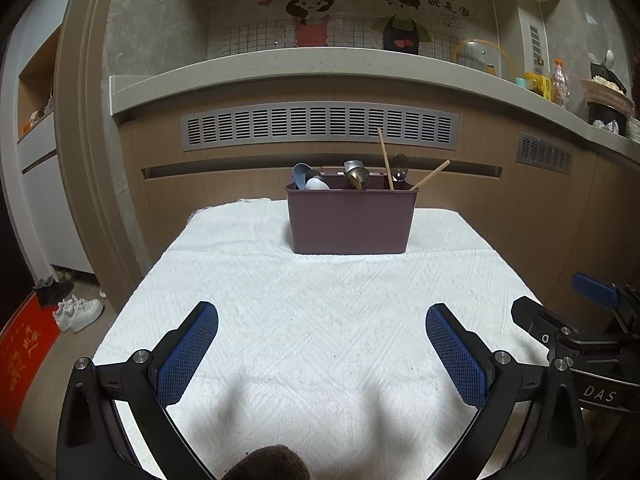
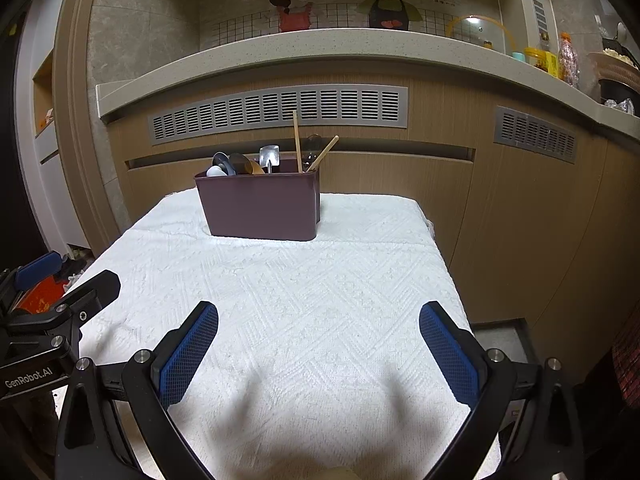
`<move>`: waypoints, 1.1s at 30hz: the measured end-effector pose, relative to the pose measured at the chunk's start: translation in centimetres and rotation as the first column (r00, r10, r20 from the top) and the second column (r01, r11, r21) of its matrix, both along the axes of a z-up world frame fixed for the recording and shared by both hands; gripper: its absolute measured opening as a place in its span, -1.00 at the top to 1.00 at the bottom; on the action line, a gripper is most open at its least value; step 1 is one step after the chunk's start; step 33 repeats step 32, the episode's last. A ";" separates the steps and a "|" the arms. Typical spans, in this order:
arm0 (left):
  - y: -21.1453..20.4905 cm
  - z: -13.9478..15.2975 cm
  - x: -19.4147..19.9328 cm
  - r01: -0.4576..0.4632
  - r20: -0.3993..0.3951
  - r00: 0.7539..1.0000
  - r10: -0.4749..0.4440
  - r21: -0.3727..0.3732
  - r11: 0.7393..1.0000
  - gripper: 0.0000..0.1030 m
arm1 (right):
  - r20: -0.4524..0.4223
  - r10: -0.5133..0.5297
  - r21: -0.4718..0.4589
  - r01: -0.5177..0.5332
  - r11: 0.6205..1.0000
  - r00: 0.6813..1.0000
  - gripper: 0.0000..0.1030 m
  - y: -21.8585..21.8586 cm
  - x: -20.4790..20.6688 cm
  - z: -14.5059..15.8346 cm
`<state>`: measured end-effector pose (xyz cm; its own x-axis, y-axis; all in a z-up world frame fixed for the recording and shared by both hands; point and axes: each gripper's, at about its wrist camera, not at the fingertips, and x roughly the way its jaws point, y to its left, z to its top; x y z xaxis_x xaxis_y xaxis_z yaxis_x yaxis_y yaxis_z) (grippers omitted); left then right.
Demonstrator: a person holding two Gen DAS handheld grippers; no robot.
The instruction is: Organize utensils
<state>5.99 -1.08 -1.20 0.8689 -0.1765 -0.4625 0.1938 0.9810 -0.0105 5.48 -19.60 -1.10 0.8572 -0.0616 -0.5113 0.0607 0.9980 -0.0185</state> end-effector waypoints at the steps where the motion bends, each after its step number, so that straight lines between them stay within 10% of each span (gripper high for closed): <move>1: 0.0 0.0 -0.1 0.001 0.000 1.000 -0.001 0.001 1.000 -1.00 | 0.000 0.000 0.000 0.000 1.000 1.000 -0.94 0.0 0.0 0.0; 33: 0.3 -0.9 0.4 -0.014 -0.027 1.000 0.015 0.011 1.000 -1.00 | 0.001 -0.009 0.022 0.009 1.000 1.000 -0.98 -0.5 0.0 0.2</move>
